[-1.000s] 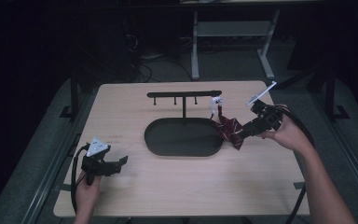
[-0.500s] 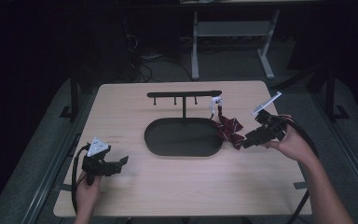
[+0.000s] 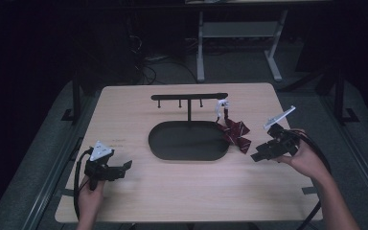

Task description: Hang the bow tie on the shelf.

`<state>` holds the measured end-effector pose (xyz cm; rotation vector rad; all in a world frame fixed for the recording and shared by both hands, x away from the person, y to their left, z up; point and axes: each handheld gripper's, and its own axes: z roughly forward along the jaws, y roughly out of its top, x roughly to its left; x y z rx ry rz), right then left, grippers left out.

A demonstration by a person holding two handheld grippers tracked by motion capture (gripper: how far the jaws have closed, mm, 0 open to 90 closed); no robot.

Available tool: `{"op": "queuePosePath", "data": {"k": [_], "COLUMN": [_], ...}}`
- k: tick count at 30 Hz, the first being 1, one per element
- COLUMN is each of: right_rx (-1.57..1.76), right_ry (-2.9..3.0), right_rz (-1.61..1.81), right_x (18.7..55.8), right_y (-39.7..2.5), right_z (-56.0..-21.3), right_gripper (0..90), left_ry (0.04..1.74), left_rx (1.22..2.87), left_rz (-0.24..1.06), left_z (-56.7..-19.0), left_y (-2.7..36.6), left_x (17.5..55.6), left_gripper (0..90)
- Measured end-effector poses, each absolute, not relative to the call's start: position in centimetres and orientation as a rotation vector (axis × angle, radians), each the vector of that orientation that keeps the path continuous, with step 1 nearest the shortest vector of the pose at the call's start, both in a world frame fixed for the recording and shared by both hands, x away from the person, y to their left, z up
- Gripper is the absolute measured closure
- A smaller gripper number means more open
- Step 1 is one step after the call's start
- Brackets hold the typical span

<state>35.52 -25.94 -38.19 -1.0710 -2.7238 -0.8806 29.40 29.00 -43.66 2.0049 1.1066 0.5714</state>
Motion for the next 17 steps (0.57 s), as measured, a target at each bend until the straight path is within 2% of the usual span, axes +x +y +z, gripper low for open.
{"op": "queuePosePath", "data": {"k": [17], "right_rx": [-1.094], "right_ry": [-2.718], "right_rz": [-0.928], "right_x": [32.6], "right_y": [-26.4], "right_z": [-40.3], "right_gripper": [44.6], "left_ry": [1.1], "left_rx": [2.02], "left_rz": [0.573], "left_z": [-43.7], "left_y": [28.9], "left_x": [29.5], "left_gripper": [16.3]}}
